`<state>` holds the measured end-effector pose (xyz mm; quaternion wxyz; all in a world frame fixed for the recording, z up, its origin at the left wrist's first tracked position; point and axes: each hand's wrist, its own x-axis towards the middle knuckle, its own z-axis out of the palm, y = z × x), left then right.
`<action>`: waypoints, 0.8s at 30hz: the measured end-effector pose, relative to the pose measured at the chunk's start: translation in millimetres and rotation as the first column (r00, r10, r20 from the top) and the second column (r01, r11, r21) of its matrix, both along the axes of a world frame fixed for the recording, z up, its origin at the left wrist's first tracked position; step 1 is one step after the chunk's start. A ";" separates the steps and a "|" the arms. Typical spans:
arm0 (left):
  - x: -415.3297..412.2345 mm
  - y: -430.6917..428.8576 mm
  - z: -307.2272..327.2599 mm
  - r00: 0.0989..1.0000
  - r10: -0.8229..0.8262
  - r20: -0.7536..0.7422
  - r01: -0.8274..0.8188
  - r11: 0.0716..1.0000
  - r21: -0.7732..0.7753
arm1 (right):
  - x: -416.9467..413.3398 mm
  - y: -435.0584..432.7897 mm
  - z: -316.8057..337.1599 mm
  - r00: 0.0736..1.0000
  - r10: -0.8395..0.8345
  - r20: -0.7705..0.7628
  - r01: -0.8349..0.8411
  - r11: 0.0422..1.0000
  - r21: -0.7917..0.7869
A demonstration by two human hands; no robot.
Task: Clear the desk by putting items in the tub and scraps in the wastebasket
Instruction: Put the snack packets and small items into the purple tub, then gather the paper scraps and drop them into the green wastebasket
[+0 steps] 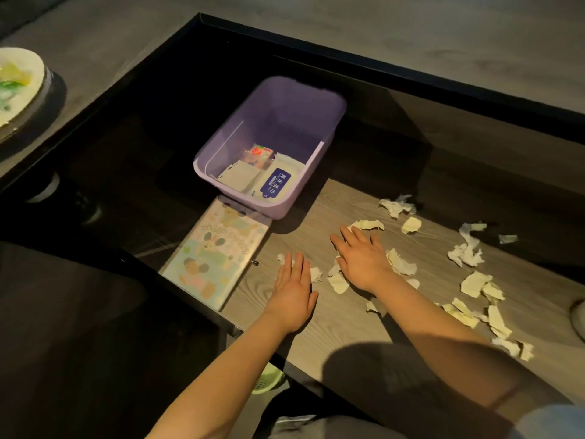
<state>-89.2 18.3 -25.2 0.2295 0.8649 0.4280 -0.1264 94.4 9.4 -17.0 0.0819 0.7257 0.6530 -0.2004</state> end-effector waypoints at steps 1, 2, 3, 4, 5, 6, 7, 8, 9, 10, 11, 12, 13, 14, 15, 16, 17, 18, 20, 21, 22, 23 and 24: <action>3.1 -5.6 0.4 1.000 -0.006 -0.004 0.006 1.000 -0.001 | 3.9 -5.9 1.2 1.000 -0.003 0.000 0.003 1.000 -0.004; 6.1 -11.0 0.6 1.000 -0.016 -0.013 0.016 1.000 0.000 | 7.1 -11.7 2.5 1.000 -0.003 0.002 0.003 1.000 -0.006; 8.7 -16.2 0.9 0.999 -0.029 -0.022 0.029 1.000 0.002 | 9.6 -17.1 3.9 1.000 0.000 0.005 0.000 1.000 -0.005; 11.4 -20.8 1.5 0.999 -0.042 -0.030 0.042 0.999 0.002 | 12.1 -22.3 4.9 1.000 0.006 0.009 -0.006 1.000 -0.004; 13.9 -24.8 2.2 0.998 -0.054 -0.035 0.054 0.999 0.002 | 14.6 -27.1 5.9 1.000 0.012 0.012 -0.012 1.000 -0.002; 15.9 -28.2 3.5 0.997 -0.064 -0.037 0.064 0.998 0.001 | 17.2 -31.5 6.8 1.000 0.018 0.015 -0.018 1.000 -0.001; 17.6 -30.9 4.9 0.997 -0.070 -0.038 0.070 0.998 0.000 | 20.1 -35.1 8.4 0.999 0.027 0.018 -0.027 1.000 0.002; 19.2 -33.6 6.4 0.997 -0.074 -0.038 0.074 0.997 0.001 | 23.2 -38.3 10.0 0.999 0.036 0.020 -0.036 0.999 0.005; 20.6 -35.7 7.9 0.996 -0.075 -0.043 0.075 0.997 0.006 | 26.0 -40.7 11.5 0.999 0.045 0.020 -0.045 0.999 0.007; 21.8 -37.0 9.3 0.996 -0.075 -0.052 0.076 0.997 0.016 | 28.1 -43.1 13.1 0.999 0.050 0.015 -0.050 0.999 0.012; 23.2 -37.7 10.9 0.995 -0.074 -0.065 0.076 0.997 0.031 | 30.0 -44.9 15.0 0.999 0.052 0.002 -0.052 0.998 0.025; 25.4 -38.3 12.7 0.994 -0.071 -0.079 0.076 0.996 0.051 | 31.8 -47.0 17.5 0.999 0.047 -0.026 -0.046 0.998 0.044; 27.7 -38.9 15.0 0.994 -0.070 -0.087 0.076 0.994 0.075 | 33.7 -48.9 20.3 0.997 0.033 -0.070 -0.028 0.997 0.070; 30.7 -39.0 17.5 0.994 -0.068 -0.087 0.076 0.992 0.102 | 35.8 -51.0 23.3 0.993 0.011 -0.122 0.001 0.995 0.103; 34.0 -38.7 20.3 0.995 -0.064 -0.080 0.074 0.988 0.134 | 38.4 -53.1 25.9 0.985 -0.014 -0.172 0.039 0.989 0.145; 38.0 -38.0 23.4 0.996 -0.057 -0.068 0.068 0.984 0.167 | 41.5 -55.2 28.1 0.976 -0.041 -0.215 0.083 0.978 0.190; 42.3 -36.7 26.5 0.997 -0.051 -0.056 0.061 0.979 0.194 | 45.0 -57.4 29.4 0.966 -0.072 -0.249 0.132 0.964 0.232; 47.4 -34.6 29.7 0.998 -0.048 -0.043 0.057 0.975 0.216 | 49.1 -59.8 30.0 0.956 -0.110 -0.274 0.186 0.945 0.270; 60.6 -29.0 35.5 0.998 -0.065 -0.018 0.067 0.970 0.232 | 60.1 -65.9 28.5 0.933 -0.199 -0.299 0.291 0.906 0.306; 68.4 -26.0 38.2 0.997 -0.080 -0.005 0.079 0.971 0.223 | 67.1 -70.0 27.3 0.923 -0.244 -0.296 0.333 0.892 0.305; 77.0 -22.6 40.9 0.995 -0.097 0.008 0.093 0.973 0.209 | 75.2 -74.6 25.9 0.914 -0.287 -0.286 0.369 0.881 0.297; 86.2 -18.8 43.4 0.994 -0.112 0.017 0.107 0.976 0.190 | 84.1 -79.8 24.7 0.905 -0.329 -0.271 0.402 0.868 0.290; 96.0 -15.3 45.6 0.992 -0.124 0.023 0.118 0.979 0.166 | 93.2 -85.5 23.3 0.895 -0.367 -0.253 0.432 0.854 0.289</action>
